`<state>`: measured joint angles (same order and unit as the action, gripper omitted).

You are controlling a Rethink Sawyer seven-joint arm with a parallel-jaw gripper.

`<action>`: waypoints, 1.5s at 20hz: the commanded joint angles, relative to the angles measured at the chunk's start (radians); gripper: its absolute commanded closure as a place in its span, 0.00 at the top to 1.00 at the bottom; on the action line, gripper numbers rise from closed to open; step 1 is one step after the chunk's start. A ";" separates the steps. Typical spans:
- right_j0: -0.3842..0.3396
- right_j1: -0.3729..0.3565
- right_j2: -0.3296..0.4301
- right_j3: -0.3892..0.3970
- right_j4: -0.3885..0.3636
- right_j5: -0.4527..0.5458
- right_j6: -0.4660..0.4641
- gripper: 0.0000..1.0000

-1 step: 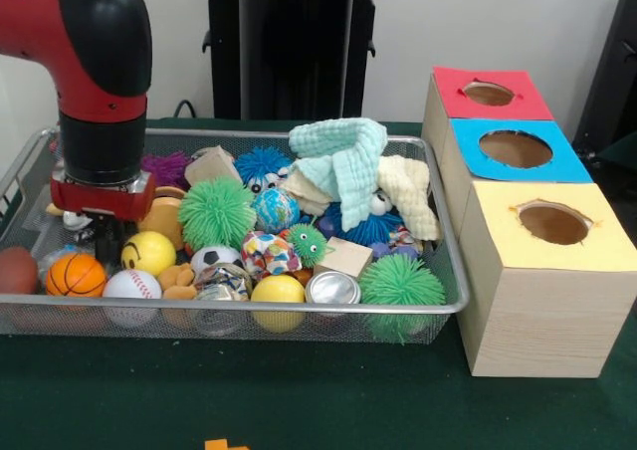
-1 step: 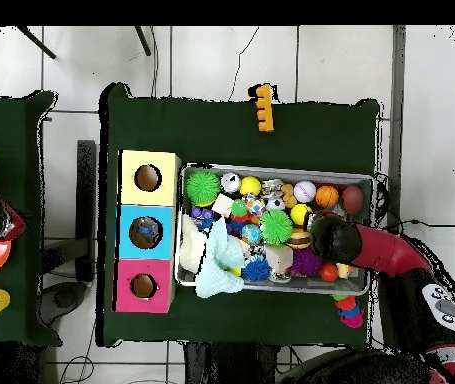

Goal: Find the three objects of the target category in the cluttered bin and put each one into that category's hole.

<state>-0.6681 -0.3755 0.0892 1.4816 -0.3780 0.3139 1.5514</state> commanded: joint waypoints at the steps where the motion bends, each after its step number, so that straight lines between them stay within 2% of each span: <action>1: 0.009 0.230 0.033 0.034 0.011 -0.079 0.168 0.00; 8: 0.019 0.199 0.014 0.106 -0.007 -0.118 0.147 0.00; 17: 0.036 0.170 -0.002 0.184 0.002 -0.141 0.168 0.00; 23: 0.037 0.097 -0.008 0.257 0.017 -0.131 0.166 0.00; 27: 0.021 0.091 -0.005 0.257 0.010 -0.154 0.151 0.00; 28: 0.016 0.097 -0.003 0.244 0.020 -0.149 0.149 1.00; 30: 0.023 0.096 -0.008 0.238 0.021 -0.149 0.149 1.00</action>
<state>-0.6469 -0.3884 0.0419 1.5886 -0.3571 0.1449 1.5514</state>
